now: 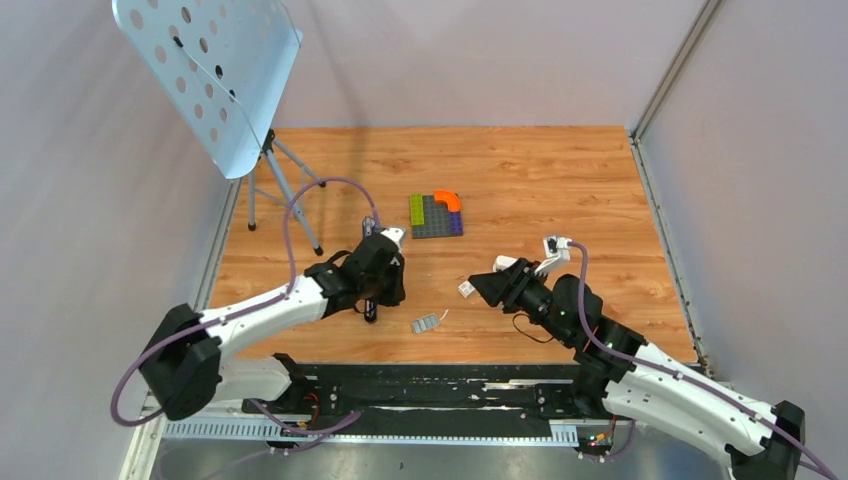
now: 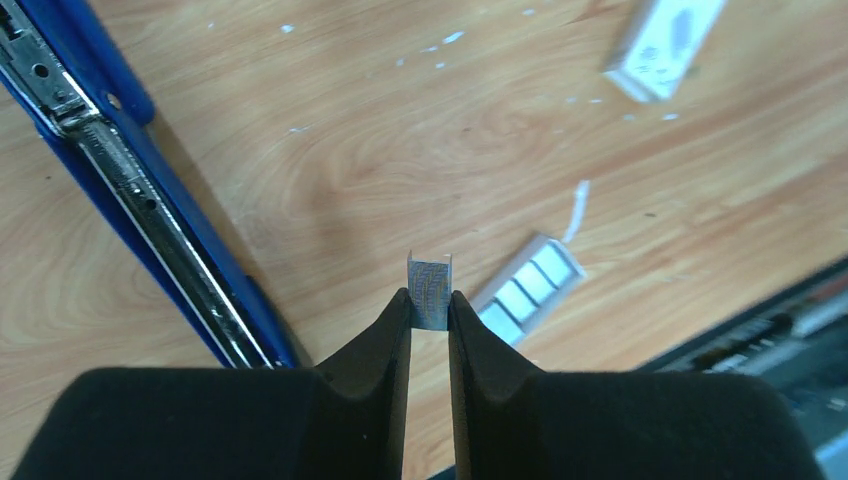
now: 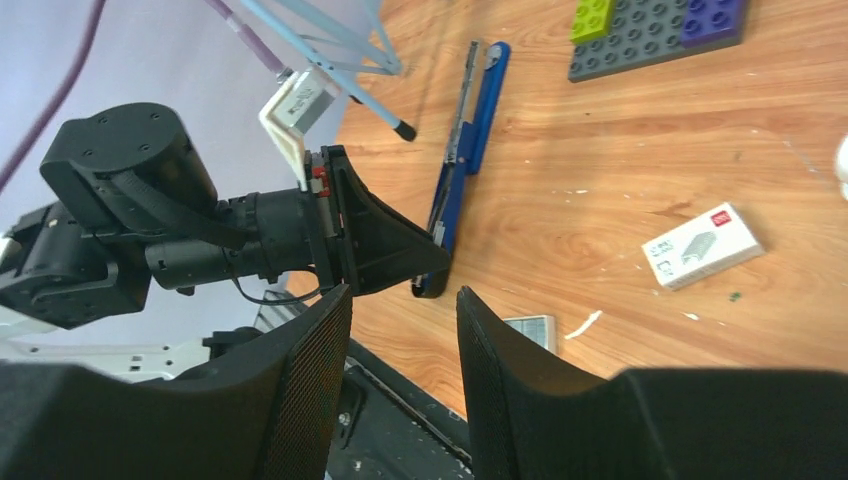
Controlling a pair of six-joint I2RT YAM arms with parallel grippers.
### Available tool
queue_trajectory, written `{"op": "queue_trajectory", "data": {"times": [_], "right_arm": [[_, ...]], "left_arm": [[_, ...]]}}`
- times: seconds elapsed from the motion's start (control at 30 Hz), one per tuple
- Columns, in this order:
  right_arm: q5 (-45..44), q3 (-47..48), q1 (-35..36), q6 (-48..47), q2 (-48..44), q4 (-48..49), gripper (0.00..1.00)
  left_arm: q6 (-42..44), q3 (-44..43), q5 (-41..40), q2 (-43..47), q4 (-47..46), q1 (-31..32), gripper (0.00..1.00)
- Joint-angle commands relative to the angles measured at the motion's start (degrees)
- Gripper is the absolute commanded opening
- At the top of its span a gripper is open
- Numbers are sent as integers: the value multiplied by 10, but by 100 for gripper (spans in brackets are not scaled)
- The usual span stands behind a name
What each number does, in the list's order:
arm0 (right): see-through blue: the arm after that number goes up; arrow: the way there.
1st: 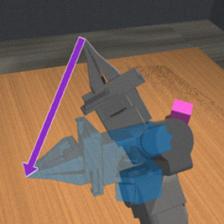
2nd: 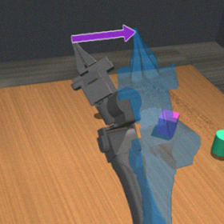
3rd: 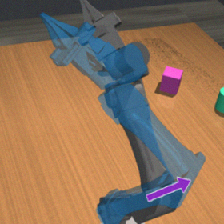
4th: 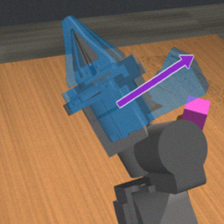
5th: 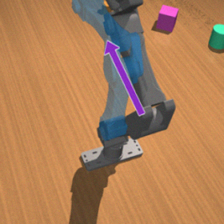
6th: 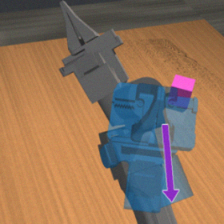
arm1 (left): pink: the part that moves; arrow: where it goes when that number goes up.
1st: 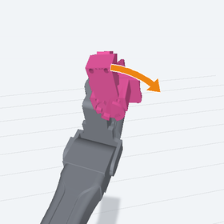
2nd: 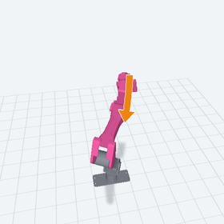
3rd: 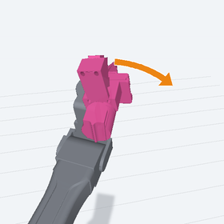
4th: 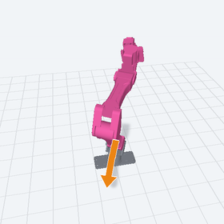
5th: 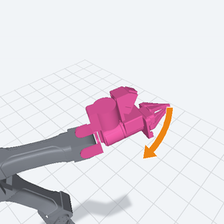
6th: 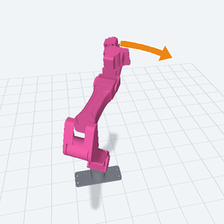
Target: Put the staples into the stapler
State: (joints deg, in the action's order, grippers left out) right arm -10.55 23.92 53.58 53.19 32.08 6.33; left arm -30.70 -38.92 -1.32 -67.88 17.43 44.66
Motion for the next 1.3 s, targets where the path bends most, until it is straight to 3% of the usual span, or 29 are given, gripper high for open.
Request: {"op": "queue_trajectory", "data": {"times": [0.0,0.3,0.77,0.97,1.27], "right_arm": [[-40,2,-7,-25,-28,-74,46],[-77,5,-7,-55,-77,-119,46],[-89,-1,-7,-62,-94,-132,47],[-85,-1,-7,-61,-95,-135,47],[-85,-3,-7,-61,-97,-140,48]], "left_arm": [[30,-55,-99,-88,72,16,15],[22,-118,-120,-230,111,32,17],[27,-155,-125,-283,124,38,33],[30,-169,-136,-301,124,38,33],[30,-177,-141,-303,129,38,25]]}}
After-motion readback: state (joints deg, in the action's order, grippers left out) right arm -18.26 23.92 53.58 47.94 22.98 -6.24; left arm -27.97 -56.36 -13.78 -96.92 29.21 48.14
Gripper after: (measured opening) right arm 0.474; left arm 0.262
